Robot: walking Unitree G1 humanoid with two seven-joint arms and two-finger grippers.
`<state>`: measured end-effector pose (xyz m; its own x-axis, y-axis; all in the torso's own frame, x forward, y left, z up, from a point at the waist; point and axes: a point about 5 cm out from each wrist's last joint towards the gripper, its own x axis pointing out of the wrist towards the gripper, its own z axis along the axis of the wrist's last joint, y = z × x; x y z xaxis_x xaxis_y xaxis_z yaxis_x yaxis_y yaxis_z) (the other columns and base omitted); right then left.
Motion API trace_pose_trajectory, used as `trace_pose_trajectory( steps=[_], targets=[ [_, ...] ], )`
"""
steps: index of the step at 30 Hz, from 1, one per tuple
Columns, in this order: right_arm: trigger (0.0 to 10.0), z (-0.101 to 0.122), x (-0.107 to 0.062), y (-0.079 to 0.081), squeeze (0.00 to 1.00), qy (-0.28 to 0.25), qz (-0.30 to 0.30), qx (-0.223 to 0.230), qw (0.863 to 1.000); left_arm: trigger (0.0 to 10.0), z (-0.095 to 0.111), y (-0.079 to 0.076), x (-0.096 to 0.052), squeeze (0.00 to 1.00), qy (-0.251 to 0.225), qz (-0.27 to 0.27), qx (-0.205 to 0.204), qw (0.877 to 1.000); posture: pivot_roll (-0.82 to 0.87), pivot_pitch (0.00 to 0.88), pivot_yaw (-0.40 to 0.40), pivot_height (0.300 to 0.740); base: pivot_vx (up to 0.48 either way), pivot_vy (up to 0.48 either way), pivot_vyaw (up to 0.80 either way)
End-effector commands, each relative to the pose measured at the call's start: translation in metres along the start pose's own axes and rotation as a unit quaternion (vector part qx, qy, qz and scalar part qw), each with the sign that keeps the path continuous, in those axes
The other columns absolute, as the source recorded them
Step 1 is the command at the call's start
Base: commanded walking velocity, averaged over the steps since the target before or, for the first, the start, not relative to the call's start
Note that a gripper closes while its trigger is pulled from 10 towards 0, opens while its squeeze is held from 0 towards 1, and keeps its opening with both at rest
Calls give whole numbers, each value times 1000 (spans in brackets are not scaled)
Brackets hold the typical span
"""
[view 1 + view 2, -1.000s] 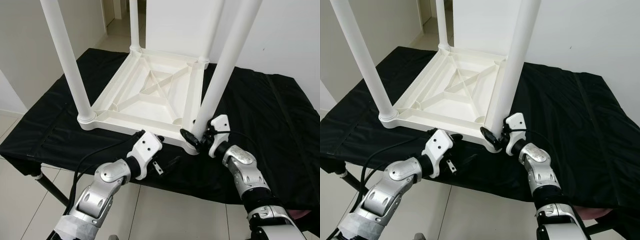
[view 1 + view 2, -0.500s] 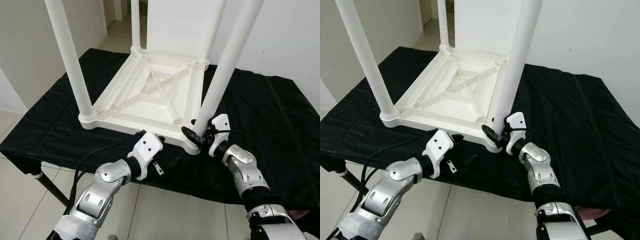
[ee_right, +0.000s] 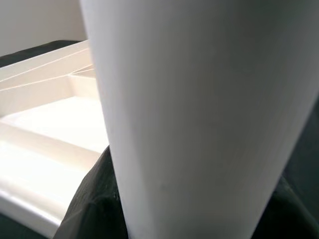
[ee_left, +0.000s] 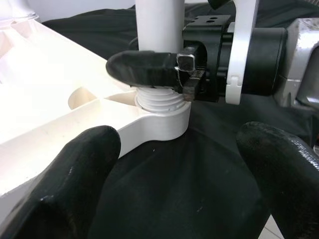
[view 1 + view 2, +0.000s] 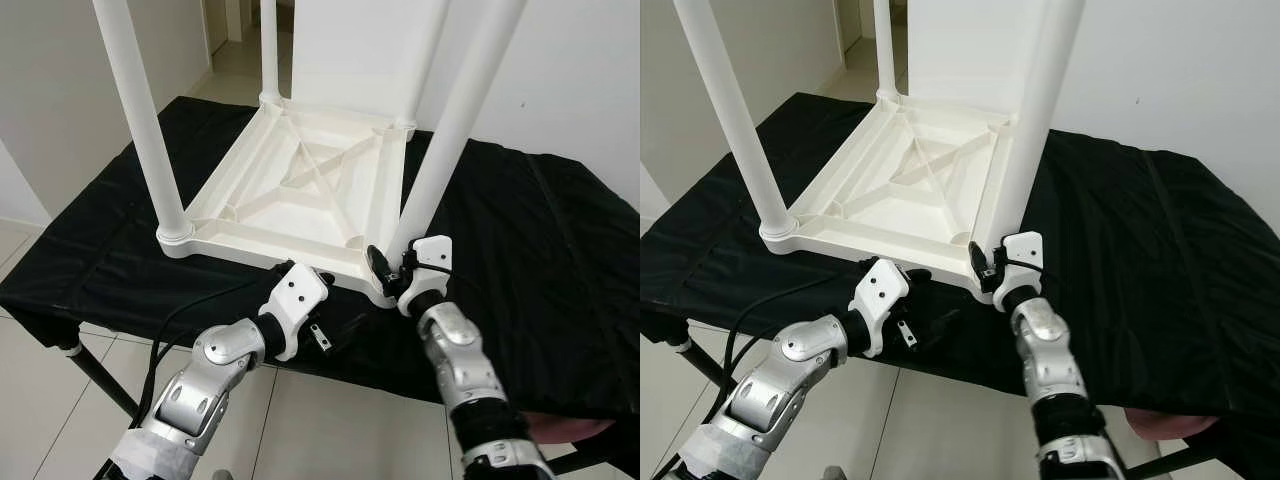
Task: Building children table
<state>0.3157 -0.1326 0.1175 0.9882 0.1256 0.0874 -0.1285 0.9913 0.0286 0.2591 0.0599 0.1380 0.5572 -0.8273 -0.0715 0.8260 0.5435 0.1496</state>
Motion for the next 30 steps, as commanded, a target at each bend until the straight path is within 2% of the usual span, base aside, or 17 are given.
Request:
trace_pose_trajectory(
  steps=[1, 3, 8, 9, 12, 15, 16, 17, 18, 19, 20, 22, 24, 27, 30],
  targets=[
    [10000, -17, -9, -8, 0, 42, -52, 4, 998, 10000, 3, -4, 2, 0, -4, -31, -1, 999, -50, 0, -53, 740, 0, 0, 0],
    [10000, -18, -13, -2, 0, 43, -70, 16, 997, 10000, 4, -5, 3, 0, -6, -31, -3, 1000, -56, 0, -50, 740, 0, 0, 0],
    [10000, -16, -13, 2, 0, 38, -74, 32, 996, 10000, 4, -4, 4, 0, -6, -31, -3, 999, -61, 0, -47, 740, 0, 0, 0],
    [10000, -8, -12, 2, 1000, 20, -59, 44, 997, 10000, 5, -4, 5, 0, -7, -33, -3, 999, -62, 0, -49, 740, 0, 0, 0],
    [10000, -3, -12, 1, 1000, 7, -38, 42, 998, 10000, 5, -4, 5, 0, -8, -34, -3, 999, -62, 0, -49, 740, 0, 0, 0],
    [10000, 2, -12, 1, 1000, 8, 11, 28, 1000, 10000, 6, -4, 5, 0, -9, -32, -4, 999, -58, 0, -55, 740, 0, 0, 0],
    [10000, 3, -12, 0, 561, 7, 30, 16, 999, 10000, 6, -4, 5, 0, -9, -31, -5, 999, -57, 0, -55, 740, 0, 0, 0],
    [10000, 5, -11, -2, 561, 5, 48, 0, 999, 10000, 6, -4, 5, 0, -9, -31, -5, 999, -57, 0, -55, 740, 0, 0, 0],
    [10000, 6, -11, -3, 0, 4, 58, -11, 998, 10000, 6, -4, 5, 0, -10, -30, -5, 999, -57, 0, -55, 740, 0, 0, 0],
    [10000, 6, -10, -5, 0, 7, 90, -17, 996, 10000, 6, -4, 4, 0, -9, -30, -6, 999, -56, 0, -56, 740, 0, 0, 0],
    [10000, 6, -10, -5, 0, 7, 90, -17, 996, 10000, 6, -4, 4, 0, -9, -30, -6, 999, -56, 0, -56, 740, 0, 0, 0],
    [10000, 9, -4, -18, 0, 11, 170, -44, 984, 10000, 5, -5, 3, 0, -8, -29, -7, 1000, -54, 0, -55, 740, 0, 0, 0],
    [10000, 10, -2, -21, 0, 11, 182, -52, 982, 10000, 5, -4, 3, 0, -8, -29, -7, 1000, -54, 0, -55, 740, 0, 0, 0],
    [10000, 11, 7, -22, 0, 24, 250, -61, 966, 10000, 4, -4, 2, 0, -6, -30, -6, 1000, -50, 0, -57, 740, 0, 0, 0],
    [10000, 11, 14, -21, 0, 33, 273, -68, 959, 10000, 5, -3, 3, 0, -6, -30, -5, 1000, -42, 0, -57, 740, 0, 0, 0]
  ],
)
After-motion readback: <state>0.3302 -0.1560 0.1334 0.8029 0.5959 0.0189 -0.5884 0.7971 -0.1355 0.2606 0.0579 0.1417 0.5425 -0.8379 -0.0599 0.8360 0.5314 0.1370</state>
